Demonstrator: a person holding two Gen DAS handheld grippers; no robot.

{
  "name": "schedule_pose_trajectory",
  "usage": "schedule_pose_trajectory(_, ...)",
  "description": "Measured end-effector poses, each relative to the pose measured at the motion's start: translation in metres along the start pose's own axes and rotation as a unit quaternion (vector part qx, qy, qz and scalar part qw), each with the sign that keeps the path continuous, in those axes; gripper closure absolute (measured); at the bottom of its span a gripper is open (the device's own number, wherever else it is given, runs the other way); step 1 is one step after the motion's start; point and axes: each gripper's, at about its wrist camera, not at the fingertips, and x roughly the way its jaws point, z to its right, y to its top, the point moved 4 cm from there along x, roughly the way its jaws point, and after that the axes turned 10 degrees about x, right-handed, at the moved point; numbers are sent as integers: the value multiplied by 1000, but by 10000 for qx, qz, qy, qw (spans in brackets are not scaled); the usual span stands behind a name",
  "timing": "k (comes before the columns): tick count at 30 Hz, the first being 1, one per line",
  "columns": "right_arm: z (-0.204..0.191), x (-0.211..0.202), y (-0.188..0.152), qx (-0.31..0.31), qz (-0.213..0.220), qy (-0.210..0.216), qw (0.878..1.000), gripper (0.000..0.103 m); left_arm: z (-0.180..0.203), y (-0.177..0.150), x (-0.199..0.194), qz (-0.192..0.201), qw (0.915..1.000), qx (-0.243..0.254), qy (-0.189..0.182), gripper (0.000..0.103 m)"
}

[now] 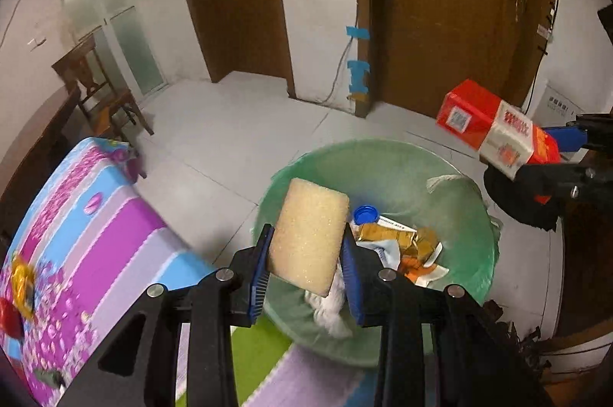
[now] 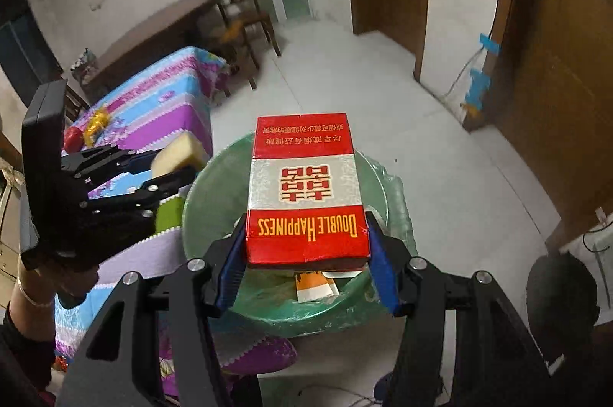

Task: Collect trash
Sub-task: 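Carry the beige sponge and red cigarette box over the green bin, then open both tools to drop the sponge and cigarette box into the bin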

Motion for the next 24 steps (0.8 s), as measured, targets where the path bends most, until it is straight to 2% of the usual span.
schedule_pose_trajectory(8, 4, 17, 2, -46, -263, -119, 9996, 49, 8, 2, 29, -174, 9998, 33, -7, 68)
schedule_pose_trajectory(24, 4, 16, 7, -100, -297, -186, 9993, 48, 2, -11, 32, -243, 9997, 27, 5, 68)
